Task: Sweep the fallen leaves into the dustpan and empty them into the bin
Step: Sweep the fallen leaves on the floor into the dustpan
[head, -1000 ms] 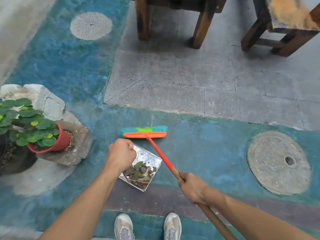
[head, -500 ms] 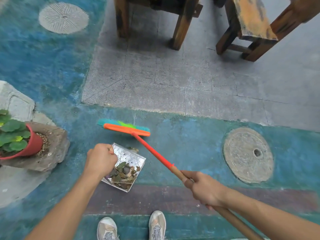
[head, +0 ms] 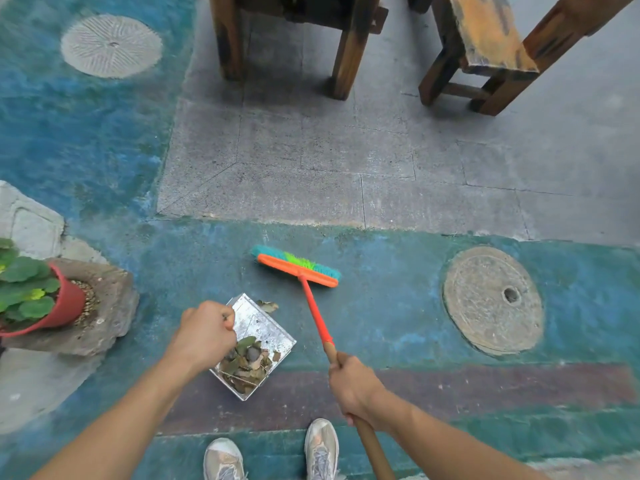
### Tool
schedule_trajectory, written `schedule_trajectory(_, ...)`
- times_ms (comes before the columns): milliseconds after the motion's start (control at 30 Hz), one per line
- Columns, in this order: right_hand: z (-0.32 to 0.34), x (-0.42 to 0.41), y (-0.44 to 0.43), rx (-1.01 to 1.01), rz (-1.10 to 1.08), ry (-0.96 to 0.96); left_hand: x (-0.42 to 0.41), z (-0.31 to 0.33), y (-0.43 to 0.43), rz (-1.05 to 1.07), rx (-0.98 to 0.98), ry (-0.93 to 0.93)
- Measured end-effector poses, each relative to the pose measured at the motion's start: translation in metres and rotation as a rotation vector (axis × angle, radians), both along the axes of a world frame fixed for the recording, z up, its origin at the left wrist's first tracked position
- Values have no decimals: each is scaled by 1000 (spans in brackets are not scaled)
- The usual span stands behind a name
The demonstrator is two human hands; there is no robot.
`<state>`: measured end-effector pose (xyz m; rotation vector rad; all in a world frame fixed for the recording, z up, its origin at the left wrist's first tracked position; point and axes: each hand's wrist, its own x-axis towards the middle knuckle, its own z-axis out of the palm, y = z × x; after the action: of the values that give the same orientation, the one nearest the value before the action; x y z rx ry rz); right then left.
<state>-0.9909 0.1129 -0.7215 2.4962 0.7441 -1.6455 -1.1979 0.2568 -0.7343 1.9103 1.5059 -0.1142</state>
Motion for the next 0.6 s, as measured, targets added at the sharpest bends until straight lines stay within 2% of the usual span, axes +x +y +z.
schedule_trajectory(67,1,-13,-14,-16,-81,30,1,0,-6,-8,-34,-10)
schedule_trajectory(167,17,-33,-33,-26,-89,63,2,-2,-11,-7,-57,-20)
schedule_trajectory(367,66,-38,-54,63,-189,291,-11,-3,-18,-13,-39,-27)
schedule_trajectory(500,91,-17,-62,128,-84,249,-17,-1,-25,26,-77,-71)
schedule_trajectory(600,93,-4,-54,153,-135,252,-20,8,-24,34,-52,-90)
